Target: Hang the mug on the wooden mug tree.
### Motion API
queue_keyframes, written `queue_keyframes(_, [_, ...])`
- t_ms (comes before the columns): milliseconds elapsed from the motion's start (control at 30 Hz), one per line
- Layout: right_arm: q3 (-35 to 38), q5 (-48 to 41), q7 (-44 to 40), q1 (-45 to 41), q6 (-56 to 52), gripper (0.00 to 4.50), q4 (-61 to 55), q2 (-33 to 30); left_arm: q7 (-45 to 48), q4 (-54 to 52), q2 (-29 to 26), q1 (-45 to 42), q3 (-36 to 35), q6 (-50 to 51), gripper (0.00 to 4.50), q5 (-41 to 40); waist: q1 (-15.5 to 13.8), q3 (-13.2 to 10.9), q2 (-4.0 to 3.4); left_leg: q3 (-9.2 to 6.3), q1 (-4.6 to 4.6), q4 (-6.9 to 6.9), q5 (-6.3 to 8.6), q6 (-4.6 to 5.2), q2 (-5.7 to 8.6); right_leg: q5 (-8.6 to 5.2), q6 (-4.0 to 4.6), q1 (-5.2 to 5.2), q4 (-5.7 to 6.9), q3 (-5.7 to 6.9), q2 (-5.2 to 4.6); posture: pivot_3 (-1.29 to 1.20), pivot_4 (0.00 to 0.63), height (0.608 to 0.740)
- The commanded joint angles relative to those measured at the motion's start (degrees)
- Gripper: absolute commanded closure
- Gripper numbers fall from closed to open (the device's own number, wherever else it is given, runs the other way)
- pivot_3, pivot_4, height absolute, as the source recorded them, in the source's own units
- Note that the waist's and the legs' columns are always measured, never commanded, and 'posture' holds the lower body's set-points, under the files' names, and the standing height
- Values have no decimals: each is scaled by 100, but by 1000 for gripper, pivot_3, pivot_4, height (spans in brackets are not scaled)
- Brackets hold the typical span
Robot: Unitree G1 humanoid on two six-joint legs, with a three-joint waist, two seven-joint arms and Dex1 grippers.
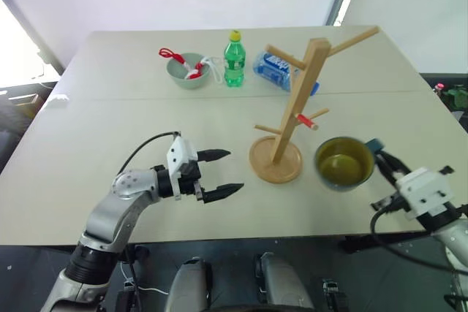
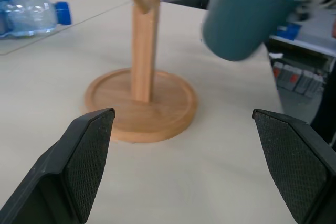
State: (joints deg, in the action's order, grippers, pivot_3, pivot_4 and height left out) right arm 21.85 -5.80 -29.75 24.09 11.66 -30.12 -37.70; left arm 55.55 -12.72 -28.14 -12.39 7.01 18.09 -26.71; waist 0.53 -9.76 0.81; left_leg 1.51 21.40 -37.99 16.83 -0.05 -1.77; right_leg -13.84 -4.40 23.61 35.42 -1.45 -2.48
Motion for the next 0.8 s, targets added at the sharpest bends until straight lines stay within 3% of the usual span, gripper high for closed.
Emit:
queue_keyframes(33, [28,-17,-63,-72,-435,4488,-955,-95,161,191,-18,-190,-152,-266,0,9,2,-1,2,0,0,0,0,0,1,1,1,0,-1,0,-3,0,150,740])
queue_keyframes(400, [-195,22,-137,-984,-1808,4488,-1904,-228,406,504,-5,-483,-221,-439,0,-120,3,-6,16,-1,4,-4,0,0,2,2,3,-1,-4,2,-12,0,150,740])
queue_keyframes(633, [-415,99,-226,-1553,-2209,4488,-1850,-382,531,30,-202,-545,-502,67,0,-662,11,-7,18,-1,5,-3,0,0,3,2,3,0,-4,3,-10,0,150,740])
queue_keyframes(800, [-576,167,-254,-1812,-2422,4488,-1818,-416,610,-441,-513,-748,-846,844,0,-1468,9,-10,22,-2,5,-3,0,0,2,2,3,0,-3,3,-9,0,150,740])
